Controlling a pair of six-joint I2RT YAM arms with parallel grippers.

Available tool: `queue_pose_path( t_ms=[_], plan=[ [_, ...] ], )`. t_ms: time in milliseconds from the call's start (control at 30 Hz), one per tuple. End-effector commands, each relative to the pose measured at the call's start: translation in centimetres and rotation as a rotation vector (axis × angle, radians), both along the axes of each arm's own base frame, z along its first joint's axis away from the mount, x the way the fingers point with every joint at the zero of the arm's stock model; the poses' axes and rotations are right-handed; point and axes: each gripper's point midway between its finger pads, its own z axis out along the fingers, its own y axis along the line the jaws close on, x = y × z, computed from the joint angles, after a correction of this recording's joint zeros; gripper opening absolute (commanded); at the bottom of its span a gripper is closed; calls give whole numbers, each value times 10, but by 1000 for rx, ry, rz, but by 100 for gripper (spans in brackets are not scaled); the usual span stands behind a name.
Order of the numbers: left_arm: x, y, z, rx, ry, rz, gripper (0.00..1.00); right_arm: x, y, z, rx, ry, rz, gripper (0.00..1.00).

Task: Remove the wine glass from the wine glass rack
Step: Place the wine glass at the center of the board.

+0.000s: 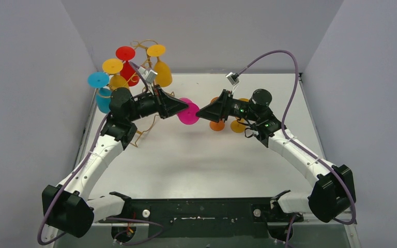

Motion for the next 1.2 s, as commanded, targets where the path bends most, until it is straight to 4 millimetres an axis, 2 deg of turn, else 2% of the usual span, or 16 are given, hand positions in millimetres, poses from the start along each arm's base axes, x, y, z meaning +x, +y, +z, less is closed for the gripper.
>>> queue_pose_path(
  t_ms=[0,167,233,367,467,500,533,600,667,700,800,933,1000,1167],
  plan=[
    [-7,-5,21,-55,-79,-28,0,-10,-1,35,66,-139,19,46],
    [-18,-18,28,-92,-104,-69,0,-10,8,30,59,-109,60,36],
    [-19,-20,28,-91,-102,-73,0,-11,9,30,58,-115,75,18],
    [-18,-20,24,-61,-103,-66,0,-8,-1,36,63,-149,42,1],
    [-20,-19,22,-39,-109,-74,0,-3,-11,39,77,-150,11,0],
    [-20,-19,20,-29,-107,-82,6,-4,-11,39,80,-153,13,0],
    [-21,-19,19,-16,-100,-93,24,-5,-12,39,81,-157,13,0],
    [-23,-20,17,5,-92,-119,45,-7,-12,40,91,-162,13,0],
    [-25,-17,16,21,-85,-142,57,-7,-13,41,102,-173,4,0],
    [-26,-15,15,25,-85,-153,59,-7,-14,40,103,-178,-7,0],
    [-30,-5,13,24,-65,-187,62,-4,-17,40,99,-200,-35,0],
    [-40,-2,11,-26,-28,-249,60,-5,-19,42,105,-231,-55,0],
    [-45,-7,10,-58,0,-263,55,-5,-19,42,111,-245,-56,0],
    [-59,-32,8,-75,7,-299,54,-2,-19,37,93,-275,-82,0]
  ],
)
